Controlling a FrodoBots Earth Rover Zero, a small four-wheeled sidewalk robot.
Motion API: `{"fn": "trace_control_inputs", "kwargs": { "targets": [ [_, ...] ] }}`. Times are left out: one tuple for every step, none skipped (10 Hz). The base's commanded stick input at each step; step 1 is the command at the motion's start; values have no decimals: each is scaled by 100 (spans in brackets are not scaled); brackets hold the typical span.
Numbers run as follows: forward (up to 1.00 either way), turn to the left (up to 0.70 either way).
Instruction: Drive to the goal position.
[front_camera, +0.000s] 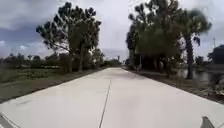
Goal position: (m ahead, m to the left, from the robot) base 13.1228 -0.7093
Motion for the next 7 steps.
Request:
{"fn": "trace_control_inputs", "kwargs": {
  "targets": [
    [85,0],
    [85,0],
    [85,0],
    [85,0],
    [85,-19],
    [85,-34],
    [85,-34]
  ]
}}
